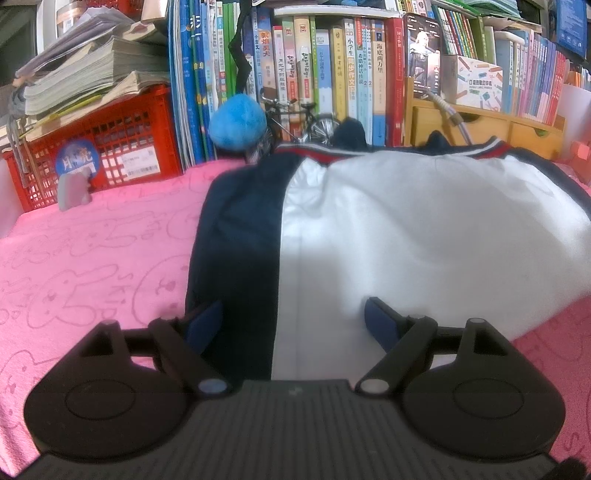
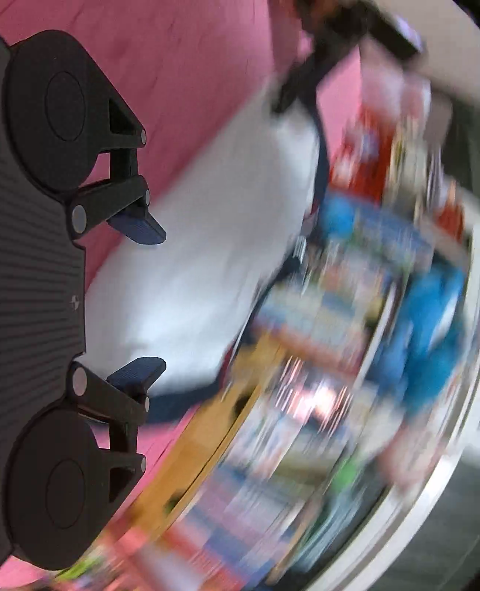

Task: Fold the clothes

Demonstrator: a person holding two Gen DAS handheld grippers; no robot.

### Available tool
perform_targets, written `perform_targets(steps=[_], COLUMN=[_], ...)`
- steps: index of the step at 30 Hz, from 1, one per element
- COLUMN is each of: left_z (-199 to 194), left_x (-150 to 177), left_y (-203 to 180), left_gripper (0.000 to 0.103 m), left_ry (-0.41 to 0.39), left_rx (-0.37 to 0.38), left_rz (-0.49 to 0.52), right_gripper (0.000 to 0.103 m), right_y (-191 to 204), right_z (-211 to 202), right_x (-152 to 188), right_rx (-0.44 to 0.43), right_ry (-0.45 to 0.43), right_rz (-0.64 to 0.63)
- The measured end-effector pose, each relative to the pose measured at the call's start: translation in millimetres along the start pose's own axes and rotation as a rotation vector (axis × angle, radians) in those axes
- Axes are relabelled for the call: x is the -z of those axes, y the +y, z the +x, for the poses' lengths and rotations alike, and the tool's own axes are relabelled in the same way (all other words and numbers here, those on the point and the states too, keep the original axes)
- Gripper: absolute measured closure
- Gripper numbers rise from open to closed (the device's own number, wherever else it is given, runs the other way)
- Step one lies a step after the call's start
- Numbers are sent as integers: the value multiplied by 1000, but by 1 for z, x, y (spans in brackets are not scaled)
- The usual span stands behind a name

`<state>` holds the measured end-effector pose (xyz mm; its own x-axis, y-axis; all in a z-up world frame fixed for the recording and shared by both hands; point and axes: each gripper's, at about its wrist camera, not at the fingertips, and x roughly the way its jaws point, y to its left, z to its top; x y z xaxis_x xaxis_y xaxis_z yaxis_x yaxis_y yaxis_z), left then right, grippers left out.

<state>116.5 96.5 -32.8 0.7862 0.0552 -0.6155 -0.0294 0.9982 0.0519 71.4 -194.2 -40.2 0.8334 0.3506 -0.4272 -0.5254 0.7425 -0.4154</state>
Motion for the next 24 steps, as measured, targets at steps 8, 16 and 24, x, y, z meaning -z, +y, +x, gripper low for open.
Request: perform_targets(steps=[8, 16, 24], left_z=[0, -67, -77], left_x=[-2, 8, 36], left_y=[-1, -38, -106], left_gripper=[17, 25, 21], left_ry=[6, -237, -231], left_rx=[-4, -18, 157], left_rz=[-4, 307, 710], right_gripper=[38, 38, 38], right_y=[74, 71, 44], right_z=[47, 46, 37], right_x=[-41, -33, -29], right_rx=[-68, -33, 5], right_ry=[-25, -32, -25], right_rz=[-271, -342, -279])
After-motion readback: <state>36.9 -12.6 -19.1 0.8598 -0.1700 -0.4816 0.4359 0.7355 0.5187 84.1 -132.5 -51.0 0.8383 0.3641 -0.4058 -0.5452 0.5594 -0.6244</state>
